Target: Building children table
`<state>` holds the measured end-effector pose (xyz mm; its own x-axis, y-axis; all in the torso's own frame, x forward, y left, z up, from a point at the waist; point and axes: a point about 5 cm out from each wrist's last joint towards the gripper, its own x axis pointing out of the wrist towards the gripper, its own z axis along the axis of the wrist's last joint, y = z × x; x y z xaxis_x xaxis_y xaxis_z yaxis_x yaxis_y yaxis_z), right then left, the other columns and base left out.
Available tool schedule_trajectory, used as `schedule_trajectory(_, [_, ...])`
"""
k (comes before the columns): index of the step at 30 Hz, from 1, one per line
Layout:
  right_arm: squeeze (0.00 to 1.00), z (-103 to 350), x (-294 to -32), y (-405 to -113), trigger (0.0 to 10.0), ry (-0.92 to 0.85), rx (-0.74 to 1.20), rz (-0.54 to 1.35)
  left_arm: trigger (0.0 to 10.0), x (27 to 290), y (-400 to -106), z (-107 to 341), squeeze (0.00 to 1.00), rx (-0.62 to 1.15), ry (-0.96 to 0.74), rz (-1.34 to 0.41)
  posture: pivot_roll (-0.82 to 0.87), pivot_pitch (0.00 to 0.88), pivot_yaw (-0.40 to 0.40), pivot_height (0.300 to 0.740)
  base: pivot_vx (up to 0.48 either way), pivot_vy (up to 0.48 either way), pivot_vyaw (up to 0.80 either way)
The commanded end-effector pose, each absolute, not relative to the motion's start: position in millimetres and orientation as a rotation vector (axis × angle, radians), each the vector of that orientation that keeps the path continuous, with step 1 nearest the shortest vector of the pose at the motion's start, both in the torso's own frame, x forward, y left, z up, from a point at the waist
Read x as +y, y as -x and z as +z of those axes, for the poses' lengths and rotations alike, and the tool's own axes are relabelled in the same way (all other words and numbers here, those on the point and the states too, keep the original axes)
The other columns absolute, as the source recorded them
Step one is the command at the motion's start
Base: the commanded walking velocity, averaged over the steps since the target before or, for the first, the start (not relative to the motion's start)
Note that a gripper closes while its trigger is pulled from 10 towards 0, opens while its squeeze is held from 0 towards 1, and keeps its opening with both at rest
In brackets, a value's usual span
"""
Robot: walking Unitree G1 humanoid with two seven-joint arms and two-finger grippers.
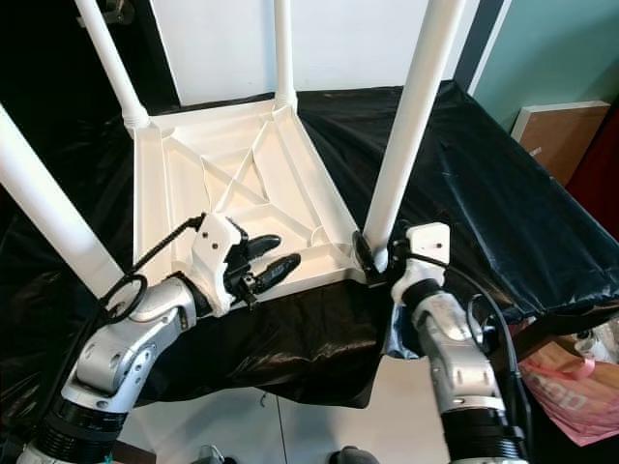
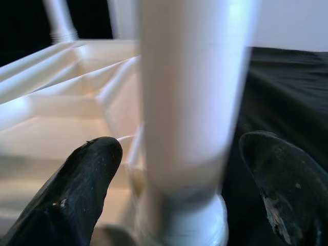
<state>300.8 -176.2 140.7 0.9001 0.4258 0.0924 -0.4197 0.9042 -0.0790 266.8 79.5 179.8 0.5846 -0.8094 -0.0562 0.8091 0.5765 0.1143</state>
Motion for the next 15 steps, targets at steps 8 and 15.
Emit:
schedule_trajectory(8, [0.00,137,-173,-321,10.0,0.120,-0.052,0.580,10.0,70,-256,175,0.00,0.020,-0.144,-1.075,-0.14,0.010,-0.004,0.740,0.000,0.000,0.00])
schedule_trajectory(15, [0.00,138,-162,-343,10.0,0.172,-0.023,0.671,10.0,66,-250,171,0.00,0.037,-0.161,-1.114,-0.11,0.000,0.001,0.740,0.000,0.000,0.00])
